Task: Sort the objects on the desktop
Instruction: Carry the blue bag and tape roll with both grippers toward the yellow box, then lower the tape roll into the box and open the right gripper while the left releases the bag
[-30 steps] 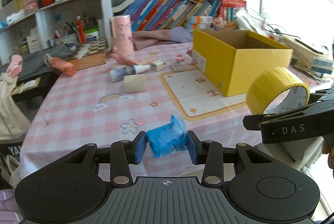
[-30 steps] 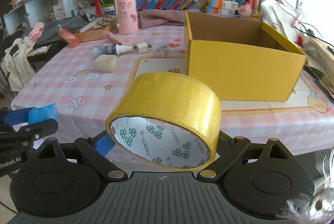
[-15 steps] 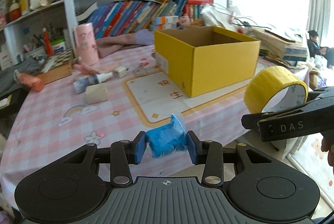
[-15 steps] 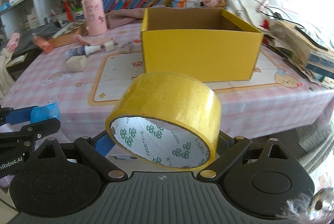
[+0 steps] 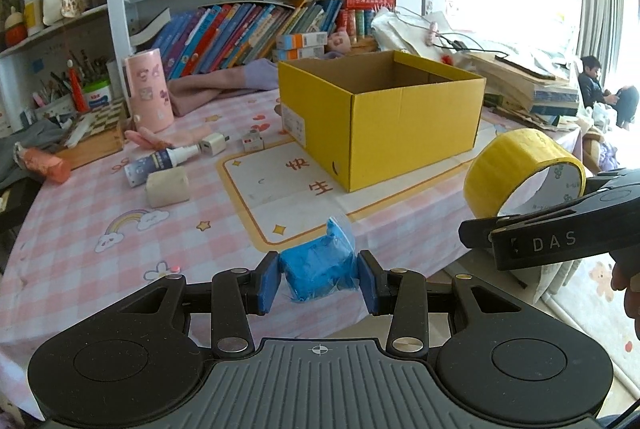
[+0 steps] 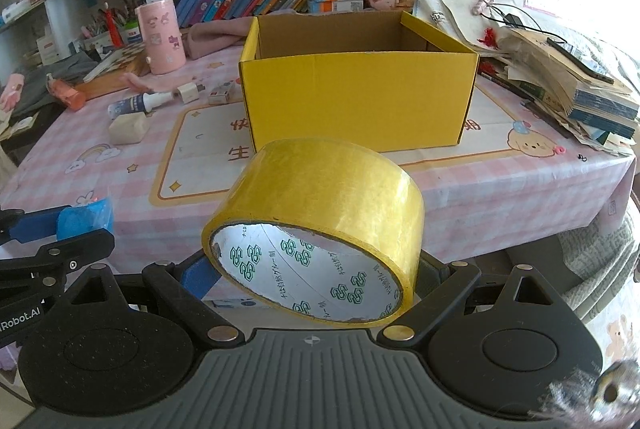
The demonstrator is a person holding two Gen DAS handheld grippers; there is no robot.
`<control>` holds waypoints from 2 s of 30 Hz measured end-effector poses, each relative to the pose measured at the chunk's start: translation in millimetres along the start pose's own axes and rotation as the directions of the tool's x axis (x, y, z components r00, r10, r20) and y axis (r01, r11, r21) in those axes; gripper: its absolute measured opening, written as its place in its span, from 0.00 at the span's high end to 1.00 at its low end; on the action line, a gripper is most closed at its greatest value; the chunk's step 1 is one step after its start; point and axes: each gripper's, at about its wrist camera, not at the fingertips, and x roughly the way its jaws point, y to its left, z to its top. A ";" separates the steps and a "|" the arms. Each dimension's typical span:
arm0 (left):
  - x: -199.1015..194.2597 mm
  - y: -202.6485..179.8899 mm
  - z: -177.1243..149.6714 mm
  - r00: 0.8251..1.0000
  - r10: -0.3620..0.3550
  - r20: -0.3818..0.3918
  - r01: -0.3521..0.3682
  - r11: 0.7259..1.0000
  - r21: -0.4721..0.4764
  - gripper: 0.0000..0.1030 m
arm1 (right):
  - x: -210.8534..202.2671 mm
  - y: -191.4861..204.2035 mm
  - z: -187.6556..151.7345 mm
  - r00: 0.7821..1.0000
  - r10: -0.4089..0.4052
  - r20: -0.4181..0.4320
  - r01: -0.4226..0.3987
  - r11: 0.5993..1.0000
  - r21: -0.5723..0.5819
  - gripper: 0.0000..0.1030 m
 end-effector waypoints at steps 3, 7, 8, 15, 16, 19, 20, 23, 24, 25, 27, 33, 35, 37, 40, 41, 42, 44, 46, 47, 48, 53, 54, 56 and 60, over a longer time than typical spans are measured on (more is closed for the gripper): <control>2.7 -1.8 2.3 1.000 -0.002 -0.003 0.002 1.000 0.003 0.61 | 0.8 -0.2 0.7 1.000 0.000 -0.003 0.000 1.000 -0.003 0.09; 8.5 -6.9 6.8 1.000 -0.011 -0.007 0.011 1.000 0.013 0.61 | 4.7 -4.6 3.8 1.000 -0.002 -0.010 0.002 1.000 0.001 0.09; 10.1 -8.1 7.8 1.000 -0.013 -0.008 0.013 1.000 0.015 0.61 | 5.7 -5.9 4.4 1.000 -0.003 -0.011 0.003 1.000 0.003 0.09; 21.5 -14.9 15.0 1.000 -0.023 -0.015 0.023 0.999 0.030 0.61 | 12.8 -17.6 9.2 1.000 -0.006 -0.016 0.007 1.000 0.013 0.09; 23.3 -15.6 16.4 1.000 -0.025 -0.016 0.026 0.999 0.033 0.61 | 13.7 -18.5 9.5 1.000 -0.007 -0.017 0.008 1.000 0.015 0.09; 29.2 -18.8 19.5 0.999 -0.037 -0.021 0.038 0.998 0.043 0.61 | 17.3 -23.4 11.6 1.000 -0.009 -0.022 0.010 1.000 0.020 0.09; 31.3 -20.5 20.5 0.999 -0.043 -0.024 0.044 0.998 0.049 0.61 | 18.6 -25.4 12.0 1.000 -0.012 -0.026 0.012 1.000 0.023 0.09; 36.2 -25.7 22.4 0.997 -0.065 -0.031 0.067 0.995 0.072 0.61 | 20.0 -32.0 12.7 0.999 -0.023 -0.029 0.025 0.999 0.044 0.09; 37.8 -27.1 23.1 0.997 -0.070 -0.032 0.072 0.994 0.077 0.61 | 20.5 -34.8 13.1 0.999 -0.029 -0.029 0.030 0.998 0.054 0.09; 39.1 -27.8 23.9 0.997 -0.074 -0.032 0.076 0.994 0.078 0.61 | 21.4 -37.2 13.6 0.999 -0.033 -0.030 0.035 0.997 0.062 0.09; 42.1 -28.4 26.1 0.996 -0.078 -0.032 0.080 0.994 0.075 0.61 | 23.8 -41.1 14.5 0.999 -0.041 -0.036 0.043 0.996 0.074 0.09; 49.3 -26.9 35.4 0.997 -0.074 -0.028 0.075 0.996 0.057 0.61 | 31.6 -48.1 22.2 0.998 -0.044 -0.038 0.047 0.996 0.077 0.09; 49.8 -25.6 41.5 0.997 -0.078 -0.020 0.079 0.996 0.051 0.61 | 33.0 -51.0 26.4 0.999 -0.046 -0.028 0.048 0.996 0.080 0.09; 49.3 -25.7 47.9 0.997 -0.080 -0.005 0.080 0.995 0.053 0.61 | 33.5 -54.9 31.5 0.999 -0.052 -0.011 0.053 0.995 0.082 0.09; 48.2 -28.0 60.0 0.996 -0.085 0.022 0.084 0.994 0.065 0.61 | 31.8 -60.8 41.6 0.998 -0.059 0.026 0.057 0.995 0.087 0.09; 47.8 -29.1 65.1 0.996 -0.088 0.032 0.086 0.994 0.071 0.61 | 31.2 -63.6 45.8 0.998 -0.059 0.037 0.056 0.995 0.088 0.09; 47.5 -30.3 70.3 0.995 -0.090 0.044 0.086 0.993 0.076 0.61 | 30.1 -66.5 50.5 0.997 -0.061 0.049 0.056 0.994 0.091 0.09; 46.6 -32.9 81.6 0.993 -0.090 0.072 0.084 0.993 0.087 0.61 | 27.2 -72.6 60.5 0.995 -0.064 0.070 0.057 0.994 0.095 0.09; 46.3 -34.7 92.9 0.991 -0.096 0.097 0.088 0.992 0.087 0.61 | 22.0 -78.9 71.6 0.993 -0.067 0.100 0.057 0.994 0.095 0.09; 46.7 -34.9 98.7 0.989 -0.102 0.106 0.093 0.992 0.081 0.61 | 19.5 -81.6 78.0 0.991 -0.067 0.116 0.057 0.994 0.091 0.09; 47.2 -34.8 104.3 0.988 -0.107 0.114 0.099 0.993 0.071 0.61 | 17.0 -84.7 84.9 0.989 -0.066 0.134 0.055 0.995 0.087 0.09; 59.3 -30.9 133.2 0.982 -0.118 0.148 0.119 0.993 0.003 0.61 | 13.3 -95.1 121.0 0.976 -0.050 0.214 0.042 0.998 0.046 0.09; 62.3 -30.6 138.0 0.981 -0.114 0.154 0.116 0.993 -0.005 0.61 | 14.6 -96.9 129.2 0.973 -0.042 0.229 0.035 0.999 0.035 0.09; 69.9 -31.6 147.9 0.981 -0.104 0.166 0.108 0.994 -0.016 0.61 | 19.9 -100.4 144.4 0.969 -0.019 0.247 0.017 1.000 0.011 0.09; 88.6 -34.6 165.4 0.982 -0.070 0.177 0.074 0.997 -0.017 0.61 | 40.3 -110.2 169.3 0.970 0.059 0.234 -0.047 0.997 -0.057 0.09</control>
